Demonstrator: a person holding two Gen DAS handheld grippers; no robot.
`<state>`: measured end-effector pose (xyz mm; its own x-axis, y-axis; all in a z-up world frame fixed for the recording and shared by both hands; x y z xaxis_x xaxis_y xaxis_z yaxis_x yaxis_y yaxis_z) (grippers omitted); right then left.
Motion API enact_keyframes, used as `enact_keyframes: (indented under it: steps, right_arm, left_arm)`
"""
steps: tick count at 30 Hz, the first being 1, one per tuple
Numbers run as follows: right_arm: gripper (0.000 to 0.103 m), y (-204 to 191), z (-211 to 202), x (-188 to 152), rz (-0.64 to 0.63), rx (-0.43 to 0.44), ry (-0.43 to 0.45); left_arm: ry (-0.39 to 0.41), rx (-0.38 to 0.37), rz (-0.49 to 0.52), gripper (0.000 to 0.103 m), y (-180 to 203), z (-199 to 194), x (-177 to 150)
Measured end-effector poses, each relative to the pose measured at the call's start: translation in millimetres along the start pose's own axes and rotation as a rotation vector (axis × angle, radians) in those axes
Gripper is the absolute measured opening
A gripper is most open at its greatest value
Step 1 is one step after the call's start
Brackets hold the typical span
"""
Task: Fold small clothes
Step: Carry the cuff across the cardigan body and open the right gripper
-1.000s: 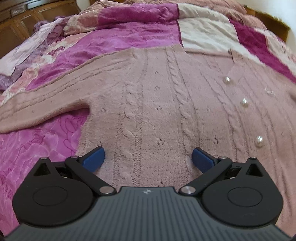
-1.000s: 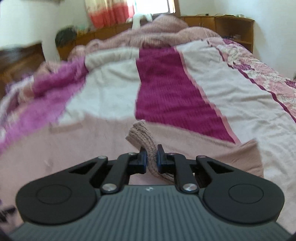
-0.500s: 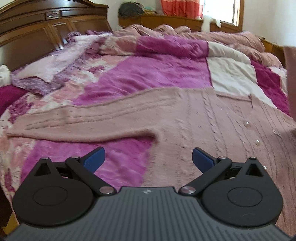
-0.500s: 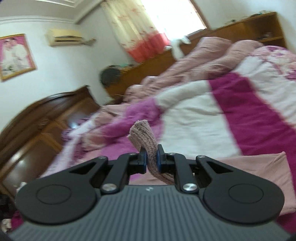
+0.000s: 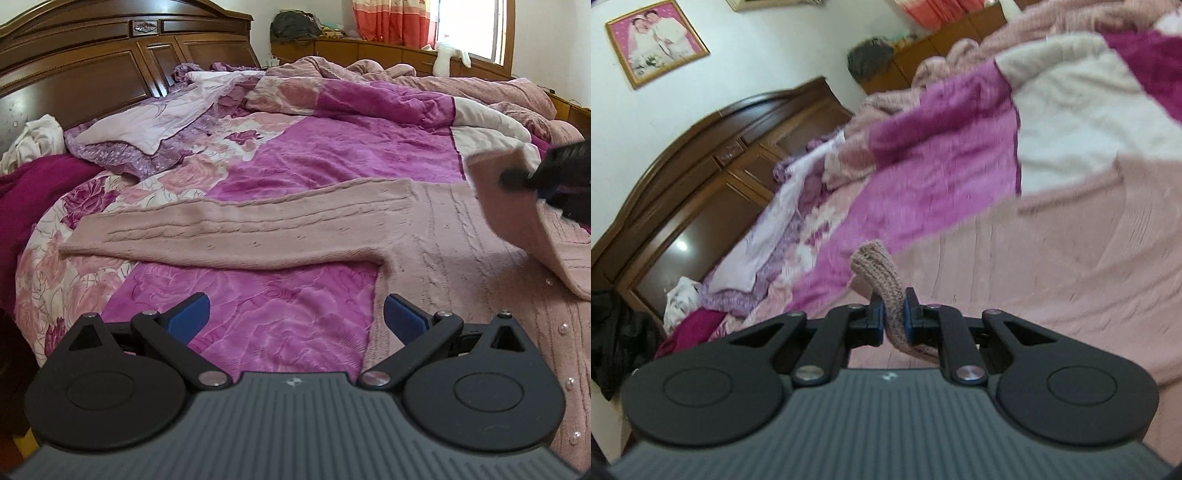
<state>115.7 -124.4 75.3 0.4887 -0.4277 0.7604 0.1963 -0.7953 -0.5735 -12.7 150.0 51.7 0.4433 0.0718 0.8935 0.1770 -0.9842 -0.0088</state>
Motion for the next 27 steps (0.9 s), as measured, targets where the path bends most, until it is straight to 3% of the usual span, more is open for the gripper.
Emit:
enact_keyframes:
  steps: [10, 14, 16, 18, 20, 24, 27]
  right_arm:
    - [0.014, -21, 15, -33, -0.013, 0.080, -0.035]
    - [0.017, -23, 27, -57, -0.058, 0.049, -0.112]
    - [0.028, -19, 33, -68, -0.068, 0.017, -0.165]
    - [0.055, -17, 31, -75, -0.056, 0.025, -0.197]
    - [0.067, -20, 22, -76, -0.042, 0.061, -0.217]
    - [0.068, -23, -2, -67, -0.060, 0.130, -0.212]
    - [0.068, -13, -23, -53, -0.079, 0.110, -0.189]
  left_arm:
    - [-0.012, 0.010, -0.036, 0.103, -11, 7, -7]
    - [-0.024, 0.010, -0.042, 0.103, -11, 11, -9]
    - [-0.023, 0.003, -0.039, 0.103, -8, 10, -8]
    - [-0.016, -0.009, -0.035, 0.103, -5, 8, -6]
    - [-0.006, -0.024, -0.031, 0.103, 0, 6, -2]
    - [0.017, -0.065, -0.028, 0.103, 14, 1, 9]
    - [0.029, -0.112, -0.028, 0.103, 29, 1, 17]
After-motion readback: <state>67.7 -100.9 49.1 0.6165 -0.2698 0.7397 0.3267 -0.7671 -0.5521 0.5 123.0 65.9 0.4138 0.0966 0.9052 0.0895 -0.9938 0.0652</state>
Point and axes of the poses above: each gripper's, at about its wrist camera, not at the fingertips, and z roughly the way its jaws point, y to its right, x to its top, the point moved 6 cm from there along z, roughly the way its jaws point, and after that the axes turned 11 degrees about y, right-handed, at the moved point
